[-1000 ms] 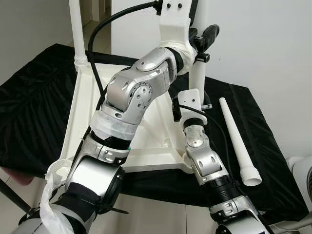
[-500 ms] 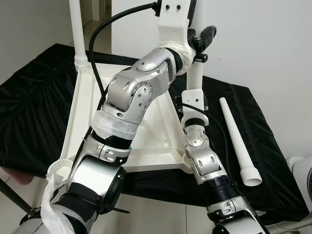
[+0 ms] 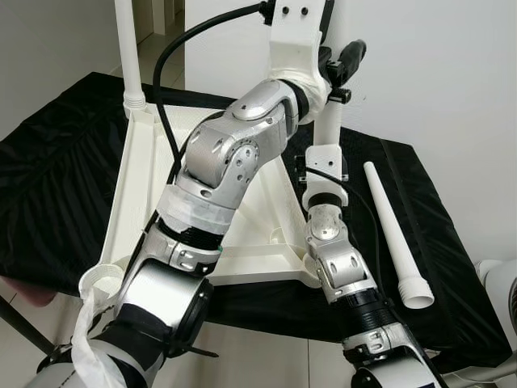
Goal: Building children table
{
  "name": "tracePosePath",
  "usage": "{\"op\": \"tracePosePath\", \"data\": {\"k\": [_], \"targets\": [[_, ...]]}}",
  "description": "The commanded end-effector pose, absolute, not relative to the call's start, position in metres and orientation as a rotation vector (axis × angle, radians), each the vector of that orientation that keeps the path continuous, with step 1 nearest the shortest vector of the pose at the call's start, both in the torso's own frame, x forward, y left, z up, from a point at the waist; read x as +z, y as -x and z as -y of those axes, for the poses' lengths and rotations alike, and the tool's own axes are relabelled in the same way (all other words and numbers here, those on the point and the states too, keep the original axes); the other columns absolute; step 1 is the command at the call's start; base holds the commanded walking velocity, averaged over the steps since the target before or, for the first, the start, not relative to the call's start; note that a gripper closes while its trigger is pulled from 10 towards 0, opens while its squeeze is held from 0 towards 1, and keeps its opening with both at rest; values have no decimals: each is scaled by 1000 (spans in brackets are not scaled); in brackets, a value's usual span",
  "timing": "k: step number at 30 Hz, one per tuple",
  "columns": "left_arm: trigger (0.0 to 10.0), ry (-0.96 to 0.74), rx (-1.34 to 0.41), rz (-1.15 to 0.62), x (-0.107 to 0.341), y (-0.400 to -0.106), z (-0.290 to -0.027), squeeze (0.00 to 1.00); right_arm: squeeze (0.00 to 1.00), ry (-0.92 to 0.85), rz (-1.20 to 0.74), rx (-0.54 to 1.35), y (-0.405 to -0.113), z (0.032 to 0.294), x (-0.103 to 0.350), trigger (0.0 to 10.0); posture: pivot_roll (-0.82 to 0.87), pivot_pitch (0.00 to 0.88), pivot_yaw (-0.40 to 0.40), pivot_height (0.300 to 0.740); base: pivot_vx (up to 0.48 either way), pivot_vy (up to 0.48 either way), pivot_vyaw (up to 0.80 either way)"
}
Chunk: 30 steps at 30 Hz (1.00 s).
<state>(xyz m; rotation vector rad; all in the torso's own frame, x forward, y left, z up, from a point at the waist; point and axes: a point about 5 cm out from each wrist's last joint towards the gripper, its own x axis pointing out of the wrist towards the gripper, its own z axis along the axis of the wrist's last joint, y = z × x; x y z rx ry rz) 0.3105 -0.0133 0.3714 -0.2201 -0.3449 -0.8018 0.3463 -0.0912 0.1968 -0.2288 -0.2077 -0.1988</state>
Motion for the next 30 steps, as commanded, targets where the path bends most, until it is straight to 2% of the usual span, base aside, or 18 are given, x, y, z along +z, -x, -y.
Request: {"op": "tracePosePath", "data": {"k": [1,4,5,12,26,30], "targets": [[10000,202,-940,365,373,-298,23,1000,0,219,189,-204,-347,94,194,10000,16,0,-141,740,0,0,0],[10000,203,-941,375,374,-297,22,988,0,210,185,-206,-348,94,195,10000,17,0,-141,740,0,0,0],[10000,209,-950,381,375,-296,22,0,0,208,185,-208,-348,95,195,10000,19,0,-142,740,0,0,0],[10000,213,-982,394,371,-290,21,0,0,177,175,-243,-350,106,195,10000,21,0,-145,740,0,0,0],[10000,215,-963,352,350,-286,17,0,0,-7,177,-270,-348,132,192,10000,18,0,-147,740,0,0,0],[10000,215,-963,352,350,-286,17,0,0,-7,177,-270,-348,132,192,10000,18,0,-147,740,0,0,0]]}}
